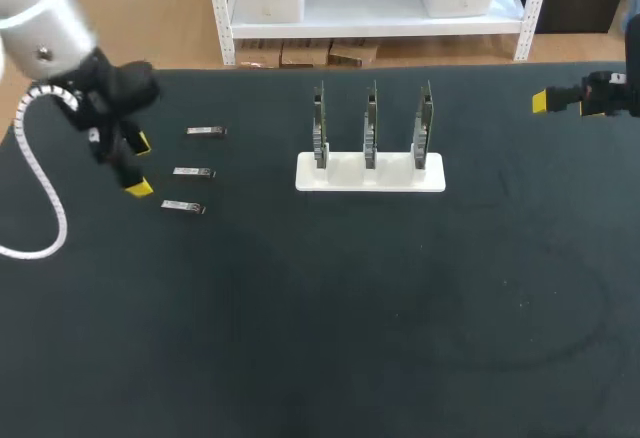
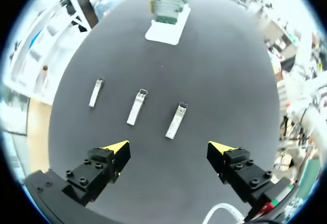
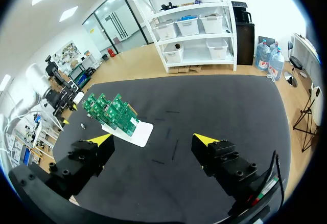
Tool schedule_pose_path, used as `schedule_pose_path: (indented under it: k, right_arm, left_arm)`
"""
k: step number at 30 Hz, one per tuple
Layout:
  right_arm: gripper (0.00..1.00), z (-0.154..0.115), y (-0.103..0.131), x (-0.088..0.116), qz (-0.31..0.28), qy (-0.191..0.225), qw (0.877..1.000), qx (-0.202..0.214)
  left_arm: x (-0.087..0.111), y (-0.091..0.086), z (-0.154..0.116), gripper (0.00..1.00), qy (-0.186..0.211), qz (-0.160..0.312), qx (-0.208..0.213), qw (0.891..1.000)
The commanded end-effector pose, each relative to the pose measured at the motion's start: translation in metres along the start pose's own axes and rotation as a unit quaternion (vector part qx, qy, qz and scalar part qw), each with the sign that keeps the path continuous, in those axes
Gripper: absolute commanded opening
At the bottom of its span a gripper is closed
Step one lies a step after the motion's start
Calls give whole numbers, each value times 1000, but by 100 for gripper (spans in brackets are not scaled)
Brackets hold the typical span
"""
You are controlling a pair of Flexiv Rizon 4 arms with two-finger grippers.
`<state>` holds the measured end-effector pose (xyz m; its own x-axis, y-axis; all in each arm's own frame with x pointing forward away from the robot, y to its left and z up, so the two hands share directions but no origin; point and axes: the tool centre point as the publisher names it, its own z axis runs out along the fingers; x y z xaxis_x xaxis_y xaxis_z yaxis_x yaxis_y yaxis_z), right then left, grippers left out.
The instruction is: Pick up the optical module with the left hand, and insert it into the network port with the right hand.
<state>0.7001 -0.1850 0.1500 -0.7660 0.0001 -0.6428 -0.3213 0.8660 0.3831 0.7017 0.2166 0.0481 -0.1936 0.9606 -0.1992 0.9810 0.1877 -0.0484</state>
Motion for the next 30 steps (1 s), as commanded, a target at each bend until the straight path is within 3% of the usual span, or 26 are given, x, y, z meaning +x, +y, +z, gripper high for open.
schedule_pose_path:
  k: [1, 11, 30]
  right_arm:
    - [100, 0, 0, 0, 0, 0, 1000, 0]
    - [100, 0, 0, 0, 0, 0, 1000, 0]
    - [100, 0, 0, 0, 0, 0, 1000, 0]
  left_arm:
    - [-11, -7, 2, 100, 46, 14, -26, 998]
    - [-14, -4, 8, 100, 75, 8, -38, 996]
    - [-15, -2, 6, 100, 69, -6, -40, 997]
